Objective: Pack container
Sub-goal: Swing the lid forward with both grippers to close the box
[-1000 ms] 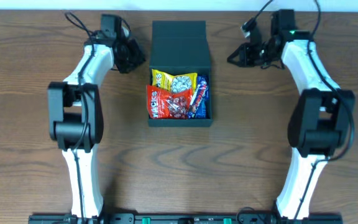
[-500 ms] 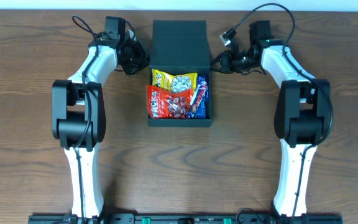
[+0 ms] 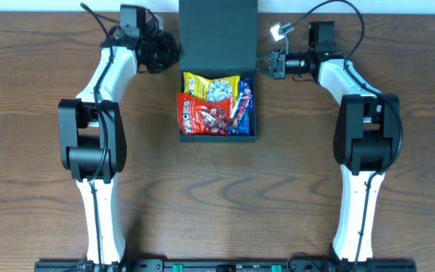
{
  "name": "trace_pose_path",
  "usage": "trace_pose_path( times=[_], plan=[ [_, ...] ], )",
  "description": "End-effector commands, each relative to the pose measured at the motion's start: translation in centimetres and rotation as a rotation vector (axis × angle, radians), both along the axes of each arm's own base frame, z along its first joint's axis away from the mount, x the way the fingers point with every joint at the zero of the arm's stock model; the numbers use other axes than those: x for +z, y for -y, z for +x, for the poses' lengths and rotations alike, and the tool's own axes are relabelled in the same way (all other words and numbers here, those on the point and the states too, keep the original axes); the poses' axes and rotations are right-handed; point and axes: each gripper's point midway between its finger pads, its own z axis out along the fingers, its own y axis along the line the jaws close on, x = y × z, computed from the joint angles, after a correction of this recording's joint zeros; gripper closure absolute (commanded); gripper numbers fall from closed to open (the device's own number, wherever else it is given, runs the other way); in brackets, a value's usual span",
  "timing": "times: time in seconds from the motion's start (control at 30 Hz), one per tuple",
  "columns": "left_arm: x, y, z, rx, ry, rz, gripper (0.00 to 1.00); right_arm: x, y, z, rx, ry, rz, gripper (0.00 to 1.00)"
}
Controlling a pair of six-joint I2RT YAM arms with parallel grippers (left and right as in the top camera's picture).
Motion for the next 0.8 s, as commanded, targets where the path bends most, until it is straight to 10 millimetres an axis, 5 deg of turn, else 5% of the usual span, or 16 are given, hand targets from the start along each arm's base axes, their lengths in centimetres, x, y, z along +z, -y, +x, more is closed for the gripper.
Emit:
trace_pose_path(
  times=[0.0,0.17,0.43,0.5,0.67,0.77],
  plan=[
    [4.4,1.8,0.7,-0.105,0.127,0.014,0.94,5.0,-0.9,-1.3,0.122,0.033,0.123,0.99],
    [7.1,1.3,1.3,-0.121,0.182,0.072,0.94,8.0,-0.8,-0.7,0.138,0.11,0.14,0.99],
    [8.4,1.1,0.0,-0.186,0.199,0.121,0.94,10.9,-0.7,-0.5,0.151,0.089,0.152,0.99],
    [8.7,-0.2,-0.6,-0.168,0.192,0.209,0.94,11.6,-0.7,-0.5,0.151,0.091,0.153,0.99],
    [9.7,-2.3,-1.9,-0.14,0.172,0.339,0.94,11.5,-0.7,-0.5,0.148,0.047,0.154,0.99],
    [8.5,-3.5,-3.6,-0.134,0.08,0.396,0.94,10.8,-0.7,-0.4,0.144,-0.001,0.155,0.99]
  ],
)
